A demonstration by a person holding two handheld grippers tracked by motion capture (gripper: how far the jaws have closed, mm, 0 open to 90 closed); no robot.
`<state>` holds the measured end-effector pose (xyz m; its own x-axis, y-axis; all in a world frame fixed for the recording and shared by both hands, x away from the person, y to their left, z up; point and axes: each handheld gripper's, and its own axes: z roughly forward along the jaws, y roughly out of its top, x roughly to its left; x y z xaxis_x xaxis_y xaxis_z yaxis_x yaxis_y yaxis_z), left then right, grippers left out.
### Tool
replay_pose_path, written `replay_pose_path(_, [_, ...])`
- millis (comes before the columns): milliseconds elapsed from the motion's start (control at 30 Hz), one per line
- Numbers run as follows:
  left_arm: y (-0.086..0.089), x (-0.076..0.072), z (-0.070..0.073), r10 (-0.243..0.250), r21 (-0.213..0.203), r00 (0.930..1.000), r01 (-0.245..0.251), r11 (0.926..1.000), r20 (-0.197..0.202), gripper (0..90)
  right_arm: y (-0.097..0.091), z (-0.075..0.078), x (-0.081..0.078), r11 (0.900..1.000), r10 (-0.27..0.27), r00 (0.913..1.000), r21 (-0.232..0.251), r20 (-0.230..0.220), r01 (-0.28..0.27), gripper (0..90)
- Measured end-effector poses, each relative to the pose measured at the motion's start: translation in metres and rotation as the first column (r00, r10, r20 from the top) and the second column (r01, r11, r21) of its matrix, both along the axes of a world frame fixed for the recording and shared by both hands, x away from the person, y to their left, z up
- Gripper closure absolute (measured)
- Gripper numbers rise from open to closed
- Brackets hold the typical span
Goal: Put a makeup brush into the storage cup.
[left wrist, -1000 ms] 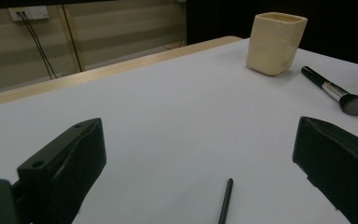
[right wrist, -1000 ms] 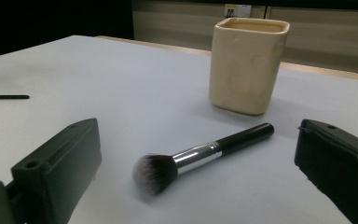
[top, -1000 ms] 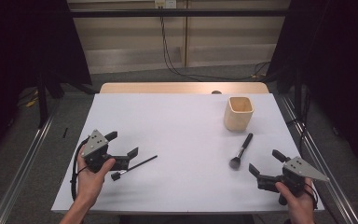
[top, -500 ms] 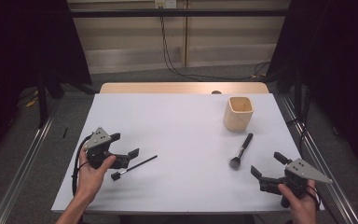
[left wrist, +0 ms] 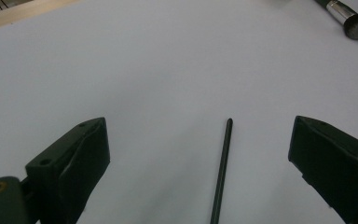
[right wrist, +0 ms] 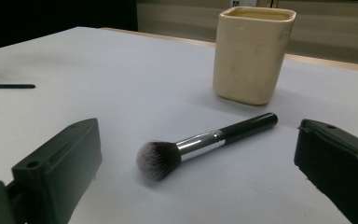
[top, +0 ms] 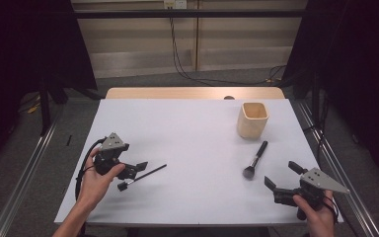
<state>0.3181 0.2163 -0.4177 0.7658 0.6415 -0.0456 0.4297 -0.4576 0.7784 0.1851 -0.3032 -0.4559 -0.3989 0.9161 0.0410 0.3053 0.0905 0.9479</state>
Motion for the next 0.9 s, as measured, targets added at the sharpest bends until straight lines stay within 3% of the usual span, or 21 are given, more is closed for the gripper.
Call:
replay_pose_path(67, [-0.002,0.002,0.001,-0.007,0.063,0.9999,0.008,0.9980,-0.010,5.2,0.000,0.000,0.000,0.9999,0.007,1.0000,-0.009,0.001,-0.007,0.3])
replay_pose_path(167, [-0.003,0.004,0.002,-0.023,0.092,0.9993,0.025,0.9954,-0.028,5.2,0.001,-0.001,0.001,0.9997,0.012,0.9999,-0.020,-0.002,-0.012,0.3])
replay_pose_path(267, [-0.003,0.007,0.000,-0.037,0.094,0.9977,0.042,0.9947,-0.058,4.7,0.002,-0.001,0.001,0.9997,0.012,0.9999,-0.019,-0.006,-0.012,0.3])
replay_pose_path(333, [-0.004,0.009,-0.002,-0.040,0.115,0.9958,0.049,0.9921,-0.083,4.6,0.002,-0.001,0.001,0.9997,0.013,0.9999,-0.019,-0.005,-0.013,0.3])
replay_pose_path(367, [-0.005,0.011,-0.005,-0.050,0.144,0.9923,0.066,0.9874,-0.113,4.6,0.002,-0.001,0.001,0.9998,0.012,0.9999,-0.017,-0.006,-0.012,0.3])
replay_pose_path(433, [-0.005,0.012,-0.006,-0.046,0.163,0.9919,0.065,0.9844,-0.118,4.6,0.002,-0.001,0.001,0.9997,0.013,0.9999,-0.020,-0.006,-0.013,0.3])
replay_pose_path(533, [-0.007,0.012,-0.007,-0.053,0.208,0.9881,0.082,0.9746,-0.145,4.6,0.002,-0.001,0.001,0.9995,0.019,0.9998,-0.026,-0.006,-0.019,0.3])
replay_pose_path(600, [-0.008,0.014,-0.005,-0.064,0.245,0.9837,0.104,0.9640,-0.168,4.8,0.003,-0.001,0.001,0.9995,0.019,0.9998,-0.026,-0.008,-0.019,0.3])
replay_pose_path(633, [-0.009,0.015,-0.003,-0.055,0.286,0.9807,0.108,0.9522,-0.188,5.4,0.003,-0.001,0.001,0.9995,0.019,0.9998,-0.026,-0.008,-0.019,0.3])
replay_pose_path(733, [-0.010,0.016,-0.003,-0.056,0.297,0.9785,0.115,0.9478,-0.198,5.6,0.004,-0.001,0.001,0.9994,0.022,0.9997,-0.028,-0.006,-0.022,0.3])
replay_pose_path(800, [-0.010,0.017,-0.003,-0.069,0.322,0.9724,0.140,0.9364,-0.223,5.7,0.004,-0.001,0.001,0.9993,0.026,0.9996,-0.028,-0.007,-0.027,0.3])
replay_pose_path(833, [-0.011,0.019,-0.005,-0.075,0.331,0.9656,0.158,0.9305,-0.249,5.9,0.004,-0.001,0.002,0.9990,0.030,0.9995,-0.034,-0.009,-0.030,0.3])
replay_pose_path(900, [-0.011,0.019,-0.006,-0.078,0.334,0.9618,0.166,0.9279,-0.262,6.9,0.004,-0.001,0.002,0.9990,0.030,0.9995,-0.032,-0.010,-0.030,0.3])
